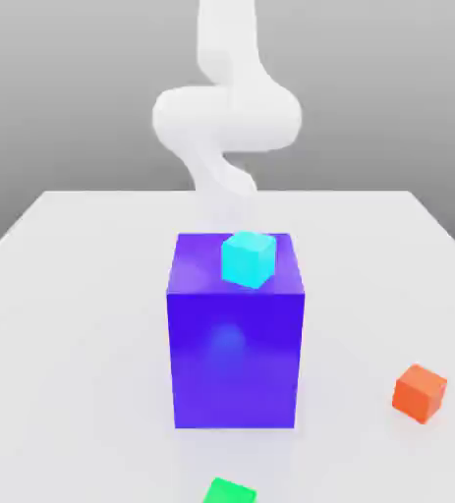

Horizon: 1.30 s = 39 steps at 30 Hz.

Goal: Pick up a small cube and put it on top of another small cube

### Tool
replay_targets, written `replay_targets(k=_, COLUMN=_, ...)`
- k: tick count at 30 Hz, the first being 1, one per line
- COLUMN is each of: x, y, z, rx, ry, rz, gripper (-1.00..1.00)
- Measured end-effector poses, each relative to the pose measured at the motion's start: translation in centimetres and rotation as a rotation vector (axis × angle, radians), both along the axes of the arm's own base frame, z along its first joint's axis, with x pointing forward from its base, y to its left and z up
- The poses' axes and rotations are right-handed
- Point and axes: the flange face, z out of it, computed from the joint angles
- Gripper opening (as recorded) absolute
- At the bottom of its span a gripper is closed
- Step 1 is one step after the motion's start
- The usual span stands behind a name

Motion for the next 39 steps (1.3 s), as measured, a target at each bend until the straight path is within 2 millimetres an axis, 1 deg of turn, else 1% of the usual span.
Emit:
replay_targets(k=4, x=4.9, y=-2.8, z=-3.8, rx=0.015, ry=0.089, rz=-0.051, gripper=0.0)
replay_targets(k=9, x=9.9, y=-6.9, z=-9.4, rx=0.037, ry=0.196, rz=-0.114, gripper=0.0)
replay_targets(k=14, x=13.8, y=-11.3, z=-15.9, rx=0.062, ry=0.301, rz=-0.179, gripper=0.0)
replay_targets(k=18, x=16.0, y=-15.5, z=-21.8, rx=0.085, ry=0.385, rz=-0.239, gripper=0.0)
replay_targets(k=20, x=16.6, y=-17.8, z=-24.9, rx=0.098, ry=0.426, rz=-0.271, gripper=0.0)
replay_targets(k=23, x=17.4, y=-20.3, z=-29.7, rx=0.114, ry=0.489, rz=-0.304, gripper=0.0)
replay_targets(k=26, x=17.7, y=-22.8, z=-34.8, rx=0.132, ry=0.551, rz=-0.339, gripper=0.0)
replay_targets(k=29, x=17.3, y=-25.5, z=-40.0, rx=0.152, ry=0.614, rz=-0.377, gripper=0.0)
replay_targets(k=33, x=15.9, y=-28.8, z=-47.2, rx=0.179, ry=0.697, rz=-0.428, gripper=0.0)
replay_targets(k=35, x=15.4, y=-29.7, z=-50.7, rx=0.187, ry=0.72, rz=-0.441, gripper=0.0)
replay_targets(k=37, x=15.3, y=-29.9, z=-54.0, rx=0.189, ry=0.727, rz=-0.445, gripper=0.0)
replay_targets(k=38, x=15.2, y=-29.9, z=-55.5, rx=0.19, ry=0.727, rz=-0.445, gripper=-1.0)
replay_targets(k=39, x=15.2, y=-29.9, z=-55.5, rx=0.19, ry=0.727, rz=-0.445, gripper=-1.0)
